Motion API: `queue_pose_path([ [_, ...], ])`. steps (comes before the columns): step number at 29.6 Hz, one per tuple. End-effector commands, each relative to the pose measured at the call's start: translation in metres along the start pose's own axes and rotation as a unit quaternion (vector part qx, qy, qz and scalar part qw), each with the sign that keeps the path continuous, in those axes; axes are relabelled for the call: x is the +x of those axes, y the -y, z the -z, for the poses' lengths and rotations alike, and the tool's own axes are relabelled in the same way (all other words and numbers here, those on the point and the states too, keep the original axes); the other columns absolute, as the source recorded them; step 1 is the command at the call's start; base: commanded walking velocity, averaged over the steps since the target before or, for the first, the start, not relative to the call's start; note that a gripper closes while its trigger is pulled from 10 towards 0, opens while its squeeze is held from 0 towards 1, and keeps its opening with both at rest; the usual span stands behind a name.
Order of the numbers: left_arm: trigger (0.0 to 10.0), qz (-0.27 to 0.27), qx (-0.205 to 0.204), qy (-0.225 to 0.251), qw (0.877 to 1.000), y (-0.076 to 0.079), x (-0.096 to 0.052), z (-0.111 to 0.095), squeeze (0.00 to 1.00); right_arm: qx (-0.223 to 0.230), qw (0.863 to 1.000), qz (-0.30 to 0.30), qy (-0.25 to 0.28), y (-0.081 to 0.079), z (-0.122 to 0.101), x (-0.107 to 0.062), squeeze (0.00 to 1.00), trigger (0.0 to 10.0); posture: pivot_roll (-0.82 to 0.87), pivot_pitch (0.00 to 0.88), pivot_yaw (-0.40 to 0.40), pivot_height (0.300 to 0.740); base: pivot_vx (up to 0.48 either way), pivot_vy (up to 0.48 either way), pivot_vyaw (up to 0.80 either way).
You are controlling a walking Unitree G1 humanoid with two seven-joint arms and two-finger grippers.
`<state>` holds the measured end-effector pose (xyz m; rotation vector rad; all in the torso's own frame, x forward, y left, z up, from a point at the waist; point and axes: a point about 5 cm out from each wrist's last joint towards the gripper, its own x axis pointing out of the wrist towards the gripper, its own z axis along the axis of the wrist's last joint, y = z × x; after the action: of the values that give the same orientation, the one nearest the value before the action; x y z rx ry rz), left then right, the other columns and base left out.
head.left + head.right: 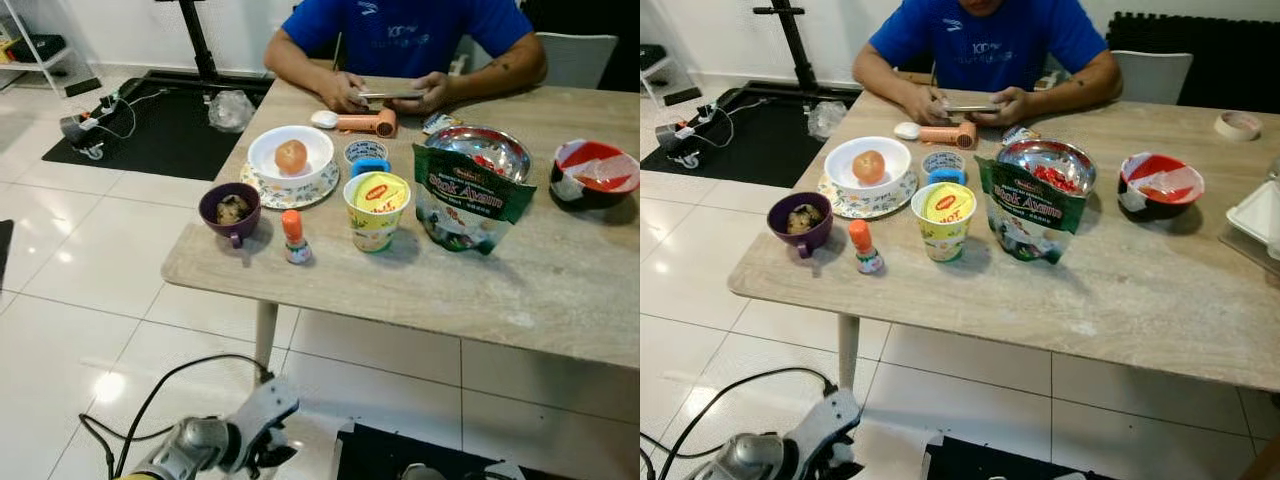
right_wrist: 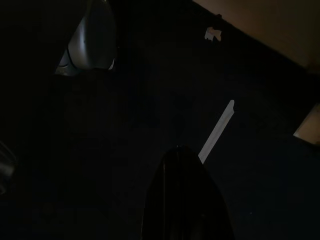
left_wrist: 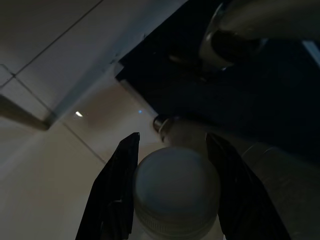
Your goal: Restocking fridge
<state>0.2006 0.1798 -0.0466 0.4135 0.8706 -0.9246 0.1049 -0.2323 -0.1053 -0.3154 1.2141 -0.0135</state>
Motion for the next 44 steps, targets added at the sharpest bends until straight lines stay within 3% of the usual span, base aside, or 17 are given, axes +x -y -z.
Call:
queue_pose_path([
  [1,10.0,-0.034,0.005,-0.048,0.998,0.006,0.003,0.021,0.00,-0.002,1.000,-0.001,-0.014,-0.001,0.008,-0.001,0.00,10.0,-0.02,0.111,0.034,0.740,0.000,0.000,0.00],
  [2,10.0,-0.063,-0.001,-0.067,0.996,0.007,0.004,0.031,0.00,-0.007,1.000,0.001,-0.016,0.000,0.008,-0.001,0.00,10.0,-0.02,0.111,0.034,0.740,0.000,0.000,-0.66],
  [5,10.0,-0.085,-0.013,-0.080,0.993,0.008,0.004,0.038,0.00,-0.012,1.000,0.002,-0.018,0.001,0.008,-0.001,0.00,10.0,-0.02,0.109,0.032,0.740,0.000,0.000,-0.66],
  [8,10.0,-0.171,-0.131,-0.099,0.972,0.011,0.000,0.062,0.00,-0.020,1.000,0.002,-0.023,0.002,0.009,-0.001,0.00,10.0,-0.03,0.104,0.027,0.740,0.000,0.000,-0.78],
  [9,10.0,-0.171,-0.131,-0.099,0.972,0.011,0.000,0.062,0.00,-0.020,1.000,0.002,-0.023,0.002,0.009,-0.001,0.00,10.0,-0.03,0.104,0.027,0.740,0.000,0.000,-0.77],
  [13,10.0,-0.209,-0.228,-0.129,0.942,0.027,-0.004,0.089,0.00,-0.029,0.999,0.002,-0.027,0.003,0.010,-0.001,0.00,10.0,-0.03,0.097,0.024,0.740,0.000,0.000,-0.77],
  [22,10.0,-0.205,-0.263,-0.163,0.929,0.052,-0.003,0.107,0.00,-0.040,0.999,0.005,-0.033,0.008,0.010,-0.001,0.00,10.0,-0.03,0.086,0.016,0.740,0.000,0.000,-0.77],
  [35,10.0,-0.217,-0.269,-0.155,0.925,0.049,-0.001,0.103,0.00,-0.043,0.999,0.003,-0.030,0.007,0.008,-0.001,0.00,10.0,-0.03,0.082,0.019,0.740,0.000,0.000,-0.77],
  [44,10.0,-0.206,-0.271,-0.153,0.928,0.050,0.001,0.100,0.00,-0.028,0.999,0.004,-0.024,0.006,0.006,-0.001,0.00,10.0,-0.03,0.083,0.021,0.740,0.000,-0.205,0.00],
])
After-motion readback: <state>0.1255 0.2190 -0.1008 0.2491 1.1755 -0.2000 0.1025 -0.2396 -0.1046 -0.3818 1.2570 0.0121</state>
